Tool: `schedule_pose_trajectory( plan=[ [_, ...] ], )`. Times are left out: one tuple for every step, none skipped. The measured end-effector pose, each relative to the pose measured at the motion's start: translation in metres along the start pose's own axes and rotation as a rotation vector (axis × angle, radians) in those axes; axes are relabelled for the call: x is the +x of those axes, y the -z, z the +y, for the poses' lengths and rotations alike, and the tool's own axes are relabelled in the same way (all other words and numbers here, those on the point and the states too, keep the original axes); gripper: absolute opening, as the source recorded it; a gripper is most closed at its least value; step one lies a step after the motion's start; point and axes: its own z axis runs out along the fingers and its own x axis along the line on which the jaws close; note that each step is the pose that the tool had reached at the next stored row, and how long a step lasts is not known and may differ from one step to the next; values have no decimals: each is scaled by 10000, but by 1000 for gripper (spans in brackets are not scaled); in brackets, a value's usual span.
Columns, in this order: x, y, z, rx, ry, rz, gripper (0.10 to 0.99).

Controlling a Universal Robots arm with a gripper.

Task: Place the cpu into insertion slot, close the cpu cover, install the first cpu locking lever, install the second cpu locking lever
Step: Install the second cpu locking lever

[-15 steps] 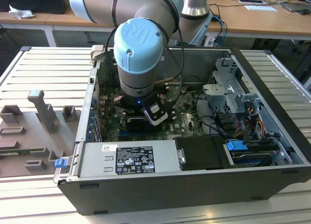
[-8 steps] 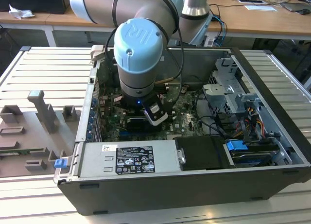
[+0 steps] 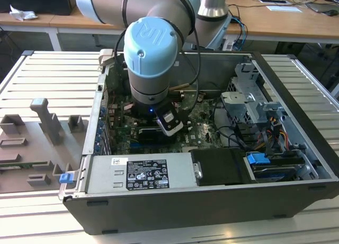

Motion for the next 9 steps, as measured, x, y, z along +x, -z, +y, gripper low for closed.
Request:
schedule_pose_trajectory(
  plan=[
    [0,8,3,4,0,1,106],
    [0,19,7,5,-1,1,106],
    [0,40,16,3,-1,0,106],
    [-1,60,24,4,0,0,106],
    [-2,79,32,3,0,0,106],
    [-2,99,41,2,-1,0,106],
    [-2,116,48,3,0,0,106],
    [-3,132,55,3,0,-1,106],
    [-3,143,59,3,-1,0,106]
  ],
)
